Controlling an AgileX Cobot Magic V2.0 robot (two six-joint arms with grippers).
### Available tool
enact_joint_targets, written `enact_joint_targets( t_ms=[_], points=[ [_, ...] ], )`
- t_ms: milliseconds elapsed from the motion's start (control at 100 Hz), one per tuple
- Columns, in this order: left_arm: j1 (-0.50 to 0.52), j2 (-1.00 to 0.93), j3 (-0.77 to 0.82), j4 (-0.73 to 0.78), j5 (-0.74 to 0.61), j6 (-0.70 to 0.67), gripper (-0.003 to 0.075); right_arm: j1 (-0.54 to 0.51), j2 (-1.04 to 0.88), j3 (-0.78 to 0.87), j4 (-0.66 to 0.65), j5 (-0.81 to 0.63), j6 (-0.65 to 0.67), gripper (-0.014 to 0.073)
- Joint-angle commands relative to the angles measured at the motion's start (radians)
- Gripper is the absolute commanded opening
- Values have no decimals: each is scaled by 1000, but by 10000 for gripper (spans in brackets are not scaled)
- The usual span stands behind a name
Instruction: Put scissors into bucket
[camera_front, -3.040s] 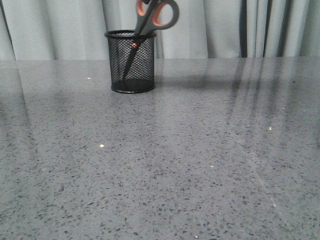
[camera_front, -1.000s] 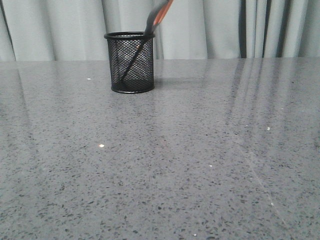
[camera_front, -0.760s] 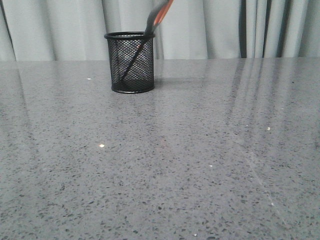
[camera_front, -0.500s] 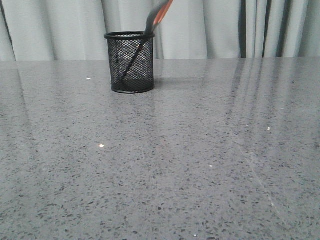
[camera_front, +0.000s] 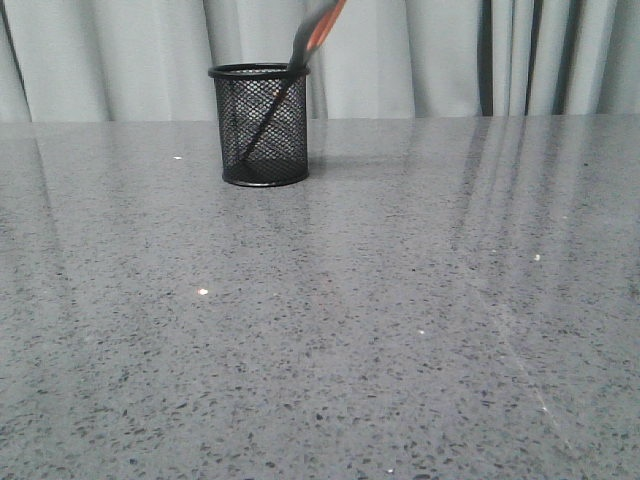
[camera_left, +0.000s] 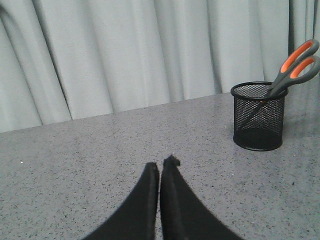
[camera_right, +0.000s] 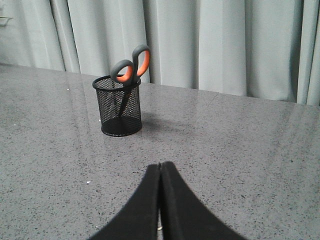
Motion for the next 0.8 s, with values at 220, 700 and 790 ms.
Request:
enact_joint_targets(
  t_ms=[220,700,790],
  points=[
    [43,-13,116,431,-228,-529,-20,-4,8,-28,4,-86,-2,-55],
    [74,-202,318,425,-168,-567,-19,-4,8,-28,4,-79,-2,-55],
    [74,-200,316,423,-180,-567,-20,-4,8,-28,4,-79,-2,-55]
  ],
)
